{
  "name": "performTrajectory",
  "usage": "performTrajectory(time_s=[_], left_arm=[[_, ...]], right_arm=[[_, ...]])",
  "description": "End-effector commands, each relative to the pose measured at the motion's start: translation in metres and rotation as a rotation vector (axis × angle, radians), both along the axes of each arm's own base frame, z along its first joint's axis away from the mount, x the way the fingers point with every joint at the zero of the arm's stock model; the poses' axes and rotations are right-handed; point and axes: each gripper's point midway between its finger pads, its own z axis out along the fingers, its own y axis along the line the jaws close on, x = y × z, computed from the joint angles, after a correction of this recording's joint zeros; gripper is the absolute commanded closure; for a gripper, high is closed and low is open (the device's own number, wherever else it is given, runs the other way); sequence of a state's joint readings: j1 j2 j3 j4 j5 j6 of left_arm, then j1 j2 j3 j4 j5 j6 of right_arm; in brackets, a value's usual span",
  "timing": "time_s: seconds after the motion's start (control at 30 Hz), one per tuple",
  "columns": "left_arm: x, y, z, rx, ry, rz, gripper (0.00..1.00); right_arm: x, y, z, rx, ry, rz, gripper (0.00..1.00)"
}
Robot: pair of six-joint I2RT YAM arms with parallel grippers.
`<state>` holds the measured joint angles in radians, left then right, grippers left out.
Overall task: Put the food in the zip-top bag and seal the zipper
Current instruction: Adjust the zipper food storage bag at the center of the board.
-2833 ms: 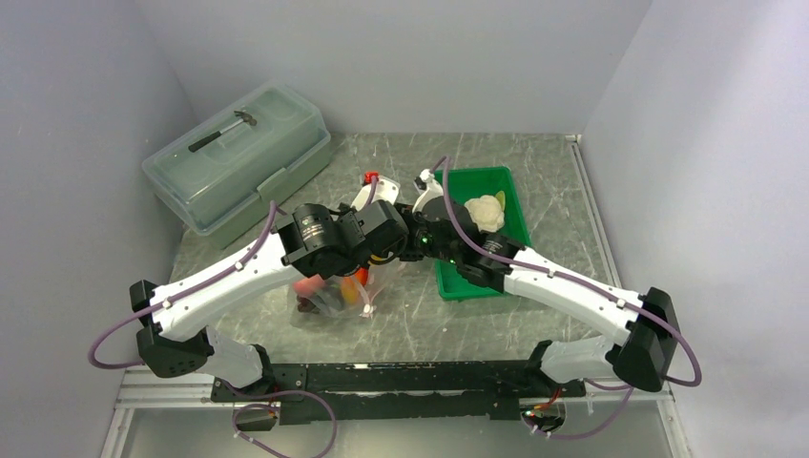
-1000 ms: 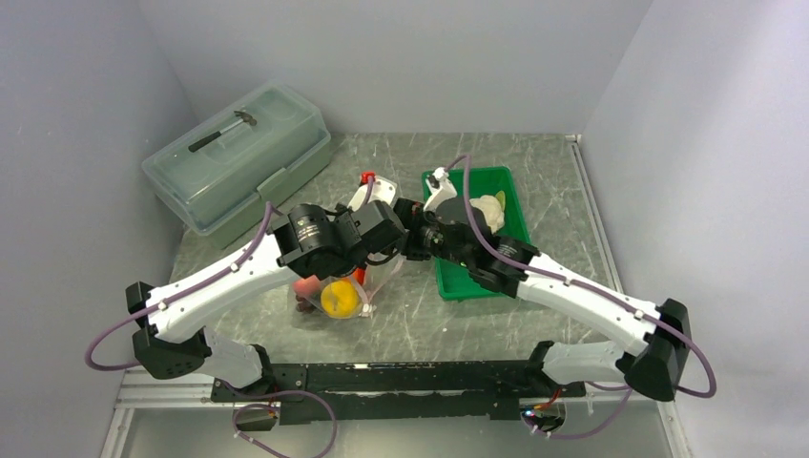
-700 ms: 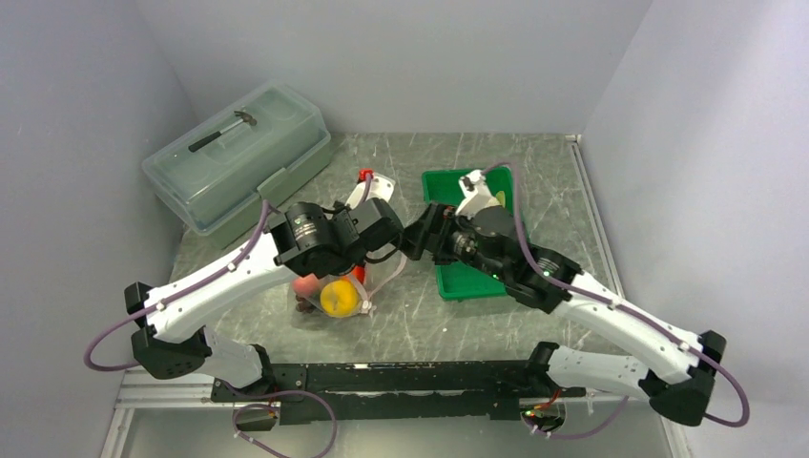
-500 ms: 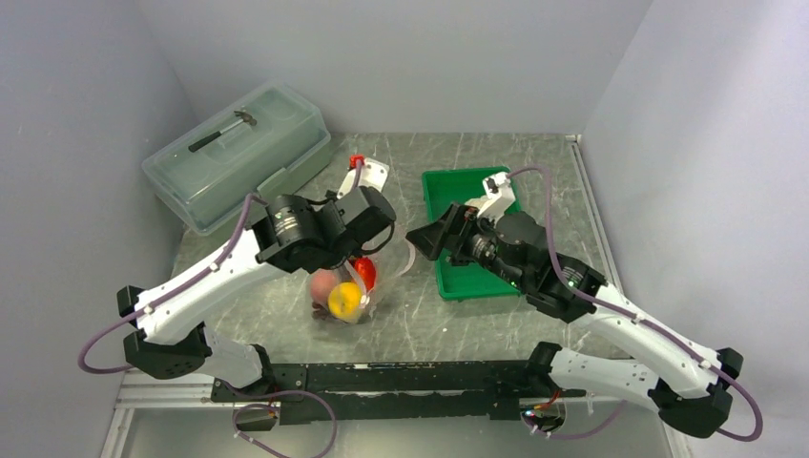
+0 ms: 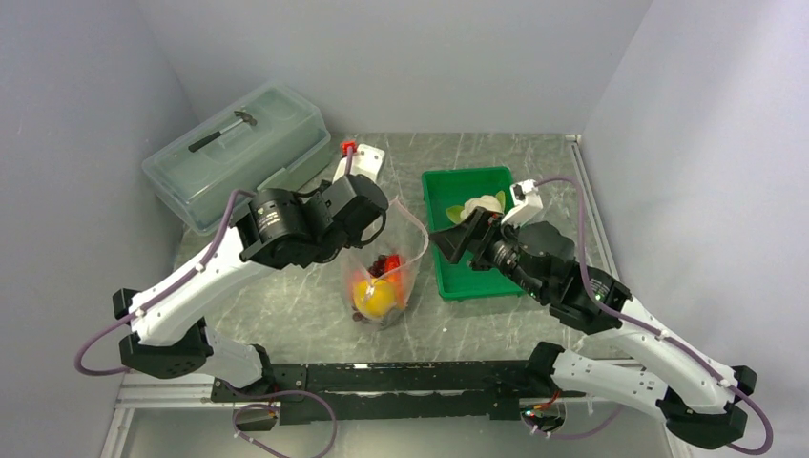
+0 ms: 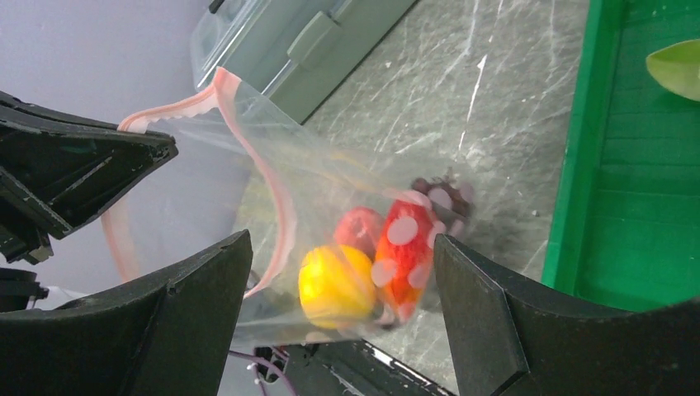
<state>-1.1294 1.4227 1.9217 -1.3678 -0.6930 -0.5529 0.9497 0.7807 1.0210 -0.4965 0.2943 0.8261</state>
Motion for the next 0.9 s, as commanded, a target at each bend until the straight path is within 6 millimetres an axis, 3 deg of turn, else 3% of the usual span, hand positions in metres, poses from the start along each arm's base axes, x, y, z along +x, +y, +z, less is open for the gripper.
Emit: performTrajectory(time_s=[0.0, 0.13, 0.37, 0.43, 0.53, 0.63, 0.73, 0.87], left_arm=[[0.015, 0.0, 0.004, -0.036, -0.028, 0.032, 0.97], [0.031, 0.007, -0.037, -0.051, 0.056, 0.075, 1.0], [0.045, 0.039, -0.163, -0.018, 0.31, 0.204, 1.0], [0.048, 0.048, -0.181, -0.03, 0.349, 0.241, 1.0], [0.053, 0.049, -0.181, -0.059, 0.336, 0.247, 1.0], [0.057, 0.045, -0.162, -0.084, 0.314, 0.231, 1.0], [0.063, 0.035, -0.123, -0.149, 0.255, 0.173, 1.0], [0.066, 0.028, -0.055, -0.235, 0.155, 0.108, 1.0]], right_arm=[[0.0, -0.013, 0.009, -0.009, -0.034, -0.038, 0.16], [-0.001, -0.016, 0.007, -0.016, -0.033, -0.041, 0.16], [0.0, -0.016, -0.005, -0.039, -0.015, -0.042, 0.16], [-0.001, -0.015, -0.005, -0.039, -0.015, -0.037, 0.16], [0.0, -0.014, -0.005, -0.041, -0.017, -0.033, 0.16], [0.0, -0.014, -0.006, -0.041, -0.017, -0.034, 0.16], [0.0, -0.015, -0.006, -0.038, -0.02, -0.039, 0.16], [0.0, -0.018, -0.006, -0.035, -0.022, -0.048, 0.16]])
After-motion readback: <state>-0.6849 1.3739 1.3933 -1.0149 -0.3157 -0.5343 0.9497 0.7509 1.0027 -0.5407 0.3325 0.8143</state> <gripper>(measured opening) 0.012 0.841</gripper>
